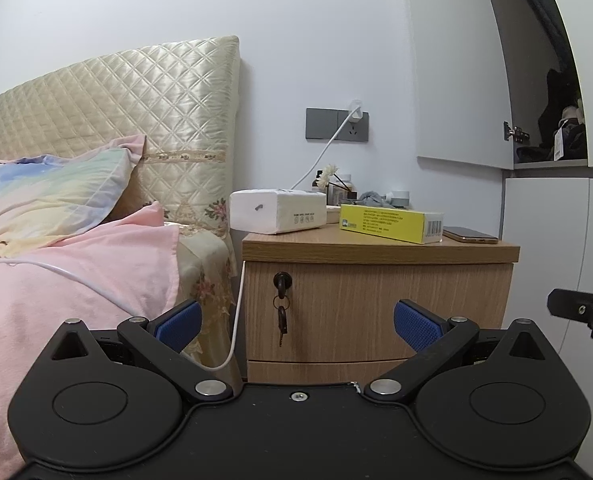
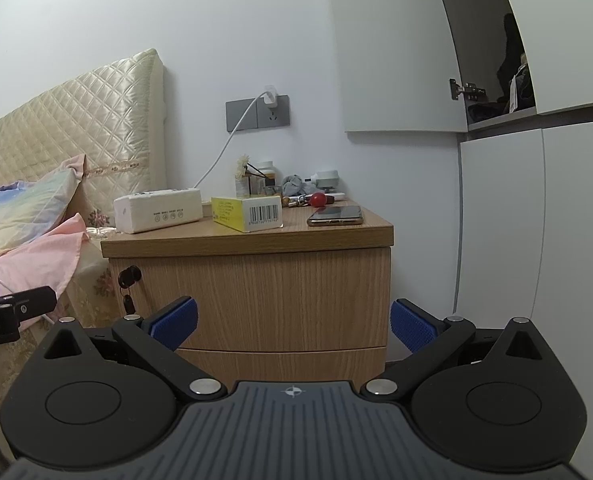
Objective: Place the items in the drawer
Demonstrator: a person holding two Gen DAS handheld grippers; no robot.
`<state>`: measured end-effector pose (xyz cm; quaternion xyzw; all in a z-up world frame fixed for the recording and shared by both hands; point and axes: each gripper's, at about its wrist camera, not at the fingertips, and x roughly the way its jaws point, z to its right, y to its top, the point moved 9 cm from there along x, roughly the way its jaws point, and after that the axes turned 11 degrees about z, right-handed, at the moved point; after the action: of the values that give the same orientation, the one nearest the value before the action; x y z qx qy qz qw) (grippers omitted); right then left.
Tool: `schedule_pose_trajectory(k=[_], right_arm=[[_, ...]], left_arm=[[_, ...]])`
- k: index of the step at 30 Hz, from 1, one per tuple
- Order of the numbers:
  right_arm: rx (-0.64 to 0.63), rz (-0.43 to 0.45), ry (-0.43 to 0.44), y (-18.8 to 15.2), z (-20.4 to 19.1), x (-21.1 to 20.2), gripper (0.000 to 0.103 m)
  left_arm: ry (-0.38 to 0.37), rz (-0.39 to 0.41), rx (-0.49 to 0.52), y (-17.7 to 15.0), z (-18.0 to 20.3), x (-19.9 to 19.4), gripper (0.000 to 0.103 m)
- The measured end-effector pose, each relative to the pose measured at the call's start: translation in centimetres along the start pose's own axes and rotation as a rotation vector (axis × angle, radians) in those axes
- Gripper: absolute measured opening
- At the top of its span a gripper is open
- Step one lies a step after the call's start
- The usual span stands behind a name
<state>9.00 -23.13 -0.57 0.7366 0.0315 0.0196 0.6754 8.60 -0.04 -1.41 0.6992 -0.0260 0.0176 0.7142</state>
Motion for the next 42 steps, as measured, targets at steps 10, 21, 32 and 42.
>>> schedule_pose_trajectory(k=[10, 21, 32, 42], right_arm=[[0.018, -0.012, -0.009, -0.2, 0.7, 0.3, 0.103], [-0.008, -0.006, -0.012, -0.1, 0.5, -0.4, 0.103], [-0.008, -0.003, -0.002, 0.1, 0.4, -0.6, 0.103], [-0.03, 0.006, -0.001, -0.1, -0.2, -0.7, 0.103]], left_arm=[[0.006, -0.01, -0.011, 0.1, -0.6, 0.3, 0.102], [0.005, -0.007, 0.013, 0.2, 0.2, 0.0, 0.102], [0.016, 0.002, 0.004, 0.2, 0.7, 0.2, 0.102], [0.007, 0.003, 0.014, -0.1, 0.9, 0.1, 0.102]])
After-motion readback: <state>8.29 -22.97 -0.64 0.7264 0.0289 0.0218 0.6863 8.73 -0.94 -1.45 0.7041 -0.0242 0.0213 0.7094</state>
